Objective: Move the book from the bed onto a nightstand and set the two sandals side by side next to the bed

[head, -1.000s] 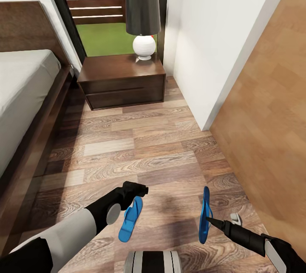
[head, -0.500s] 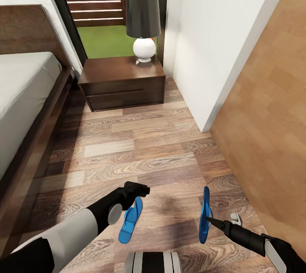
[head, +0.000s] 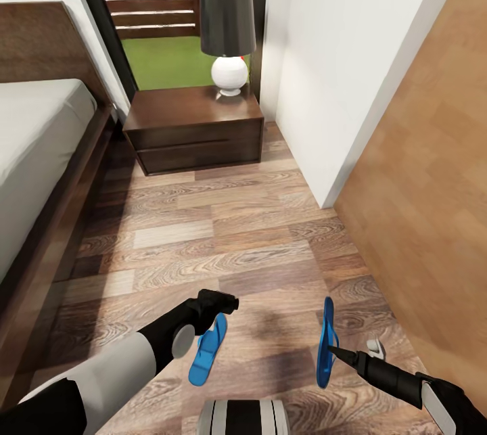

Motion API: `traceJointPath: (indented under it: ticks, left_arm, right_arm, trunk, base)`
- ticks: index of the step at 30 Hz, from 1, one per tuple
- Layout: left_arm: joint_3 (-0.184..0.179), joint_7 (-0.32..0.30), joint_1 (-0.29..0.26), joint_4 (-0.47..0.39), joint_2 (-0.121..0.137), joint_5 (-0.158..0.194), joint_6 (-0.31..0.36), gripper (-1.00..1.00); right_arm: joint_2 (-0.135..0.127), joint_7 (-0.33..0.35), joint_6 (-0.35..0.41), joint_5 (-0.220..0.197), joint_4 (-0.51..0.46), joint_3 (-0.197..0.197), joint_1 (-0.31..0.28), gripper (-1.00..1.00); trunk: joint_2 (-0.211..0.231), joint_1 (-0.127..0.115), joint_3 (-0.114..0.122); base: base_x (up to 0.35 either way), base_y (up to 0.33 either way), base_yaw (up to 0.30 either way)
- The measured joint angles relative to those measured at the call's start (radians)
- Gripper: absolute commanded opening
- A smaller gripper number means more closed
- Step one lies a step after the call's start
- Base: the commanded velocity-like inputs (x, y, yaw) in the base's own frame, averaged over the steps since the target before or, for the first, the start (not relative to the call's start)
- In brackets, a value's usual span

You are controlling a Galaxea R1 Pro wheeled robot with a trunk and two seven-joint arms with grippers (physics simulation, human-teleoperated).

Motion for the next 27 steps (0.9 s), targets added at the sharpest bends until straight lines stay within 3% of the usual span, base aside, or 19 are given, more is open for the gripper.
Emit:
traceJointPath:
  ticks: [12, 15, 17, 19, 22, 27]
  left_arm:
    - [0.0, -0.034, 0.001, 0.002, 0.0, 0.0, -0.002, 1.0]
    - [0.001, -0.035, 0.001, 0.002, 0.0, 0.0, -0.002, 1.0]
    - [0.001, -0.035, 0.001, 0.002, 0.0, 0.0, -0.002, 1.0]
    - [0.001, -0.035, 0.001, 0.002, 0.0, 0.0, -0.002, 1.0]
    - [0.0, -0.035, 0.001, 0.002, 0.0, -0.001, -0.002, 1.0]
    - [0.0, -0.035, 0.001, 0.001, 0.0, -0.001, -0.002, 1.0]
  right_arm:
    - [0.0, 0.0, 0.0, 0.0, 0.0, -0.001, 0.0, -1.0]
    - [-0.014, 0.004, 0.0, -0.002, -0.001, -0.001, 0.0, -1.0]
    - [-0.037, 0.044, 0.001, -0.012, -0.001, 0.0, 0.0, -1.0]
    - [-0.059, 0.131, 0.003, -0.031, 0.0, 0.0, 0.0, -1.0]
    - [-0.075, 0.231, 0.012, -0.044, 0.001, 0.001, 0.0, -1.0]
    - [-0.083, 0.283, 0.023, -0.048, 0.002, 0.002, 0.0, -1.0]
  trunk:
    - [-0.003, 0.005, -0.046]
    - [-0.004, 0.007, -0.058]
    - [-0.004, 0.008, -0.066]
    - [-0.004, 0.008, -0.073]
    - [-0.005, 0.009, -0.077]
    - [-0.005, 0.009, -0.077]
  base:
    - [0.0, 0.0, 0.0]
    - [0.0, 0.0, 0.0]
    - [0.0, 0.0, 0.0]
    - [0.0, 0.0, 0.0]
    - [0.0, 0.0, 0.0]
    - [0.0, 0.0, 0.0]
